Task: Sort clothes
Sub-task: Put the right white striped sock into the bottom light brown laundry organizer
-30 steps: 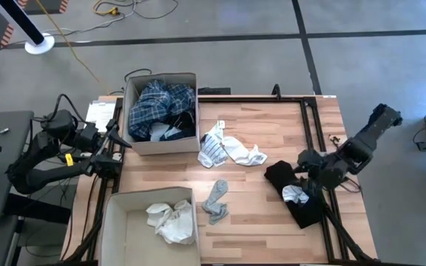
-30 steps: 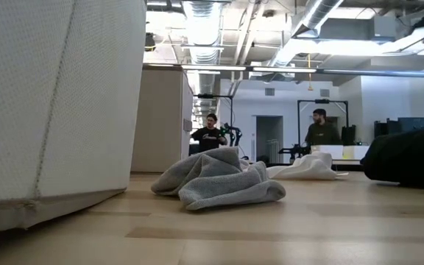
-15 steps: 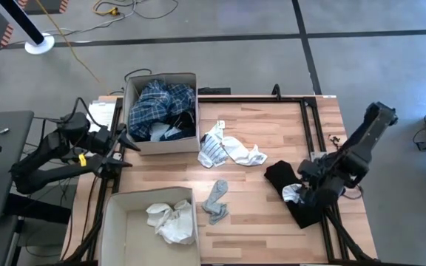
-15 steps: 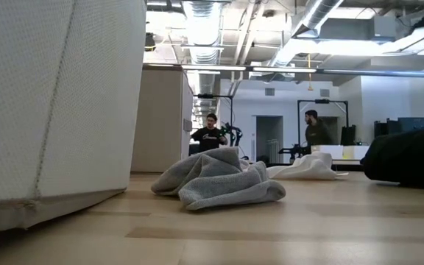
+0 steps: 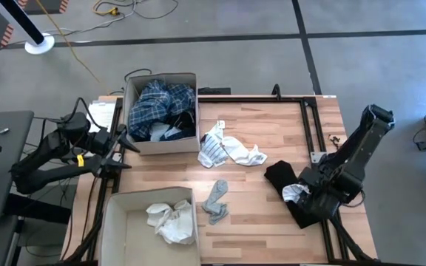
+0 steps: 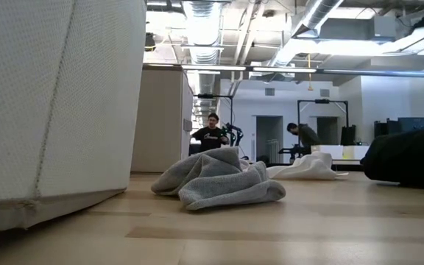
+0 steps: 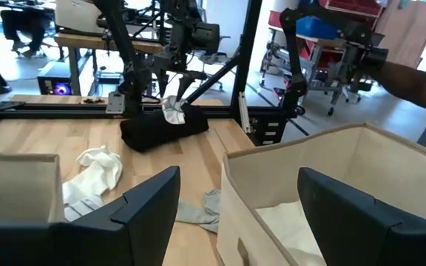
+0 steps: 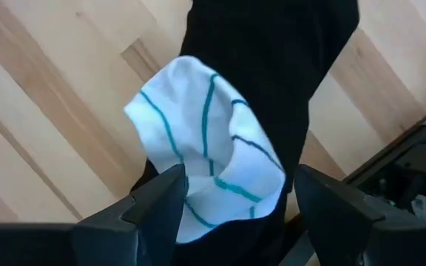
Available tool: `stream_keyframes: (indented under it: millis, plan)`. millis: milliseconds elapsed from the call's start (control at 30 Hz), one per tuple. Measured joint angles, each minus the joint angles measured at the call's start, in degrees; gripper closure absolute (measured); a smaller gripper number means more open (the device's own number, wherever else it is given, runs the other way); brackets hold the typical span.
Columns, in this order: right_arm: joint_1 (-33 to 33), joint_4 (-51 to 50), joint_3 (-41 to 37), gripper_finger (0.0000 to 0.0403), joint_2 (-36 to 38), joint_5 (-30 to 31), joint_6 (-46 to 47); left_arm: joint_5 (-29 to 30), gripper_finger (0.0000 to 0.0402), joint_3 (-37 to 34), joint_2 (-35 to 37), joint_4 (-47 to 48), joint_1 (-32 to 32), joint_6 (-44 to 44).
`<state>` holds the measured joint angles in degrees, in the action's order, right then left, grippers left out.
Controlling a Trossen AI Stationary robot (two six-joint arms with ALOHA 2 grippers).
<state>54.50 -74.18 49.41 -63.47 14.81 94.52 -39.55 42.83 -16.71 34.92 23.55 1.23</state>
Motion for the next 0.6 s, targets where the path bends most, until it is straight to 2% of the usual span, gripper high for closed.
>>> stream_keyframes:
  millis: [133,233,367,533,600]
  plan:
    - [0.00,0.04,0.00,0.0148,-2.36,0.04,0.11,-0.59,0.0135,0.00,0.00,0.06,0.00,-0.24]
    - [0.00,0.06,0.00,0.0179,-3.89,0.04,-0.19,-0.59,0.0135,0.00,0.00,0.07,0.00,-0.20]
    - [0.00,0.01,0.00,0.0252,-5.41,0.07,-1.03,-0.57,0.0135,0.00,0.00,0.07,0.00,0.45]
    - [-0.38,1.17,0.00,0.0377,-6.44,0.54,-3.52,-0.52,0.0135,0.00,0.00,0.07,0.00,0.95]
    - [-0.77,3.26,0.00,0.0389,-6.32,2.63,-4.79,-0.52,0.0135,0.00,0.00,0.04,0.00,1.10]
